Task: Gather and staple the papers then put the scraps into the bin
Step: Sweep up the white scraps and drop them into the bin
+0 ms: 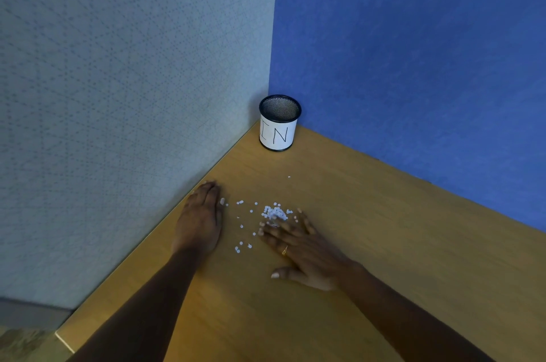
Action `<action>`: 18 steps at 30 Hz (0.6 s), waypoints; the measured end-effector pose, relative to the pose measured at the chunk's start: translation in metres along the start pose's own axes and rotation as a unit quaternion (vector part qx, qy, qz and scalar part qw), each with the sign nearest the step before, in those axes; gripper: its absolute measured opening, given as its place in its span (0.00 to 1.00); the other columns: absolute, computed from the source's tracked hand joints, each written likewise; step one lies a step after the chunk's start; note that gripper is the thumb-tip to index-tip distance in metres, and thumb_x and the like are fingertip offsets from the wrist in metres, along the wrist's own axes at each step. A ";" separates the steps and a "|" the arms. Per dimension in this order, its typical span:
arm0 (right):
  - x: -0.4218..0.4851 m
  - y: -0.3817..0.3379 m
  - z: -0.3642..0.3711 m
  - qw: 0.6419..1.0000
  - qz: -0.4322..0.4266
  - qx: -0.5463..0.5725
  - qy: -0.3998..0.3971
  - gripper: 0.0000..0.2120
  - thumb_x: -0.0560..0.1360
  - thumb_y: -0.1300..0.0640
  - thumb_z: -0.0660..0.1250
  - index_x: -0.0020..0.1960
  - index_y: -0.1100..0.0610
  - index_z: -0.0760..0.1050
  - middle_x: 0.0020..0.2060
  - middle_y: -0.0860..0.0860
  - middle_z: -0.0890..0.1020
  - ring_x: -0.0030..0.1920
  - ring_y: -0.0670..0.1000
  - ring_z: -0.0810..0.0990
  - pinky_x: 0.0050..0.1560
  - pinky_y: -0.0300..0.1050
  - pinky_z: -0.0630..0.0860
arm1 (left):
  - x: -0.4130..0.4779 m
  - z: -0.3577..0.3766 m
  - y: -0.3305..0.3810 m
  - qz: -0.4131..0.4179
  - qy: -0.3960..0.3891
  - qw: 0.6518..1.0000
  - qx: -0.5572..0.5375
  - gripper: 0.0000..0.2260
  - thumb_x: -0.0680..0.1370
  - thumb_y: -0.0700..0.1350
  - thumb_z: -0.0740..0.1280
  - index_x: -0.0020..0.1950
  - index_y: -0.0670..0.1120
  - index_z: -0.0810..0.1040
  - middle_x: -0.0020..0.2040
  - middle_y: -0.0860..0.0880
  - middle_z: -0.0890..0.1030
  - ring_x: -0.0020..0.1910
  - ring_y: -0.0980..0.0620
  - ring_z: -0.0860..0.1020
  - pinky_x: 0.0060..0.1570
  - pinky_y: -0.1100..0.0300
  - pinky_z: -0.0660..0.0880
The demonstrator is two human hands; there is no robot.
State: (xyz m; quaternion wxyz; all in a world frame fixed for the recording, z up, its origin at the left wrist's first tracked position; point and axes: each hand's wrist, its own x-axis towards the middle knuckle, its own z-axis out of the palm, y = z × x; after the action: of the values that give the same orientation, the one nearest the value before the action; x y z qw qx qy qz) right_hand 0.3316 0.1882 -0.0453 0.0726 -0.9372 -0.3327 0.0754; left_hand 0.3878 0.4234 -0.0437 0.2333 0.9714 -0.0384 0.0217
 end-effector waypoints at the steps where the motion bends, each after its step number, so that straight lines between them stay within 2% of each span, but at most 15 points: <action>1: 0.001 0.003 -0.003 0.999 -0.006 -0.026 0.019 0.36 0.75 0.33 0.42 0.76 0.54 0.50 0.76 0.49 0.55 0.76 0.49 0.45 0.71 0.59 0.34 | 0.000 0.000 0.000 0.007 0.004 1.000 -0.003 0.19 0.81 0.48 0.53 0.71 0.44 0.66 0.72 0.46 0.66 0.72 0.47 0.64 0.69 0.52 0.62; 3: 0.003 0.008 -0.008 0.998 0.021 -0.046 0.025 0.39 0.74 0.31 0.37 0.76 0.54 0.49 0.76 0.49 0.54 0.75 0.49 0.44 0.69 0.59 0.34 | 0.001 0.003 -0.001 0.010 -0.001 1.000 -0.004 0.19 0.81 0.48 0.53 0.71 0.44 0.66 0.72 0.46 0.66 0.72 0.48 0.64 0.69 0.52 0.61; 6: 0.007 0.001 -0.012 0.998 0.033 -0.042 0.027 0.38 0.74 0.32 0.37 0.75 0.55 0.53 0.75 0.50 0.58 0.76 0.52 0.50 0.69 0.60 0.37 | 0.001 0.003 0.001 0.021 0.006 1.000 0.007 0.19 0.81 0.48 0.53 0.71 0.44 0.66 0.72 0.46 0.66 0.72 0.48 0.64 0.69 0.52 0.61; 9: 0.012 -0.022 -0.008 0.999 -0.009 -0.020 0.048 0.34 0.76 0.35 0.39 0.74 0.53 0.57 0.75 0.49 0.61 0.76 0.50 0.54 0.72 0.61 0.40 | 0.002 0.005 -0.002 0.022 0.007 1.000 0.002 0.19 0.81 0.48 0.52 0.71 0.44 0.65 0.72 0.46 0.66 0.72 0.48 0.63 0.70 0.52 0.60; 11: 0.015 -0.040 -0.003 0.998 -0.057 -0.018 0.034 0.33 0.76 0.36 0.39 0.73 0.52 0.58 0.74 0.48 0.61 0.75 0.48 0.55 0.73 0.64 0.44 | 0.001 0.005 -0.003 0.025 0.004 1.000 -0.004 0.19 0.82 0.48 0.51 0.71 0.43 0.65 0.73 0.46 0.66 0.72 0.47 0.63 0.70 0.52 0.60; 14: 0.020 -0.053 0.001 0.996 -0.091 -0.013 0.002 0.35 0.75 0.35 0.39 0.75 0.53 0.55 0.75 0.48 0.58 0.76 0.49 0.53 0.69 0.67 0.38 | 0.001 0.005 -0.004 0.019 0.000 1.000 -0.015 0.18 0.81 0.44 0.52 0.71 0.43 0.64 0.73 0.45 0.65 0.73 0.47 0.62 0.71 0.52 0.59; 16: 0.023 -0.049 0.002 0.997 -0.072 0.008 0.000 0.35 0.76 0.34 0.42 0.75 0.54 0.55 0.76 0.48 0.58 0.76 0.49 0.51 0.70 0.67 0.38 | 0.001 0.005 -0.004 0.013 -0.002 1.000 -0.019 0.18 0.81 0.43 0.52 0.72 0.43 0.64 0.73 0.45 0.64 0.73 0.47 0.61 0.71 0.52 0.59; 18: 0.025 -0.041 -0.001 0.999 -0.043 0.006 0.013 0.36 0.75 0.33 0.40 0.75 0.54 0.55 0.76 0.48 0.57 0.76 0.48 0.49 0.71 0.66 0.37 | 0.002 0.005 -0.004 0.016 -0.003 1.000 -0.016 0.18 0.81 0.42 0.53 0.71 0.43 0.65 0.73 0.45 0.65 0.73 0.46 0.62 0.71 0.51 0.60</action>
State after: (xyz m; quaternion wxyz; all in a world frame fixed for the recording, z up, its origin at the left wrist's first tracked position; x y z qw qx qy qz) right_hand 0.3253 0.2354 -0.0390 0.0859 -0.9225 -0.3711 0.0624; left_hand 0.3898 0.4244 -0.0497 0.2488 0.9667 -0.0551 0.0223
